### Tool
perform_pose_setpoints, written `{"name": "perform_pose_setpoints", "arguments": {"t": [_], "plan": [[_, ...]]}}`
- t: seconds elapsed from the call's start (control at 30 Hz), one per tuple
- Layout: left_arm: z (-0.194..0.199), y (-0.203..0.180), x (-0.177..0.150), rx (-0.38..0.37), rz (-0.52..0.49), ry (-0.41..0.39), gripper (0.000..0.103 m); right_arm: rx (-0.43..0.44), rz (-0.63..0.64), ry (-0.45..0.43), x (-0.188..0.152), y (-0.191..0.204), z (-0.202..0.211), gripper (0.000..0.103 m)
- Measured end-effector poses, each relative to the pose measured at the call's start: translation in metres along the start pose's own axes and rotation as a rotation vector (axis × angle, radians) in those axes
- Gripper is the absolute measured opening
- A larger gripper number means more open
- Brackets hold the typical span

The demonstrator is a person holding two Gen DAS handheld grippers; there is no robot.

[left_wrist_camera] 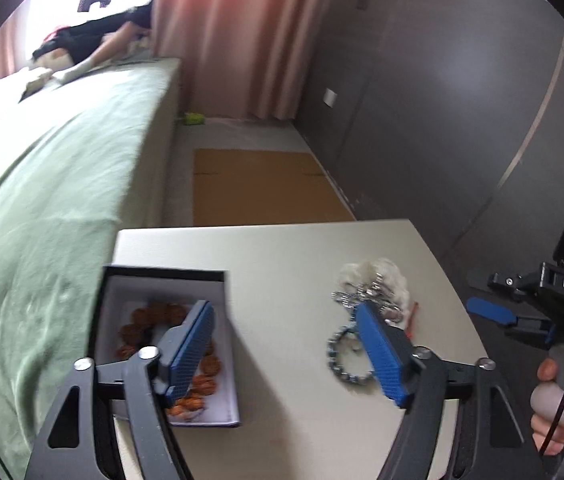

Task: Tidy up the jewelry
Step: 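Close the left gripper on the grey bead bracelet in the pile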

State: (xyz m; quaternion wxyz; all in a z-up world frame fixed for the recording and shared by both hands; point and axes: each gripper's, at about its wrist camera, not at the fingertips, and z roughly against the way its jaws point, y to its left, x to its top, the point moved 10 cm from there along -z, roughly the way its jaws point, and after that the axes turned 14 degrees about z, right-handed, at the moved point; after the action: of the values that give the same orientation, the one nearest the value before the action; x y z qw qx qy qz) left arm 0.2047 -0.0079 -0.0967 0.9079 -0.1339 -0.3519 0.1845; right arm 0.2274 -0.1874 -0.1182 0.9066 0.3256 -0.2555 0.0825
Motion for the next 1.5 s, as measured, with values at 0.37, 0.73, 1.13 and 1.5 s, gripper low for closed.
{"name": "perform_pose_setpoints", "arguments": {"t": [0.37, 0.73, 1.13, 1.5], "plan": [[-0.060, -0.031, -0.039, 0.057, -0.112, 0.213, 0.036, -0.025, -0.045, 0.008, 0.000, -0.031, 0.012, 0.061], [-0.107, -0.037, -0.078, 0.106, -0.199, 0.310, 0.033, -0.039, -0.057, 0.026, -0.001, -0.037, 0.009, 0.061], [-0.092, -0.026, -0.062, 0.036, -0.150, 0.256, 0.009, -0.056, -0.036, 0.074, -0.009, -0.029, -0.014, 0.061], [-0.044, -0.018, -0.023, -0.077, -0.036, 0.166, 0.009, -0.070, 0.016, 0.186, -0.029, -0.009, -0.058, 0.055]]}}
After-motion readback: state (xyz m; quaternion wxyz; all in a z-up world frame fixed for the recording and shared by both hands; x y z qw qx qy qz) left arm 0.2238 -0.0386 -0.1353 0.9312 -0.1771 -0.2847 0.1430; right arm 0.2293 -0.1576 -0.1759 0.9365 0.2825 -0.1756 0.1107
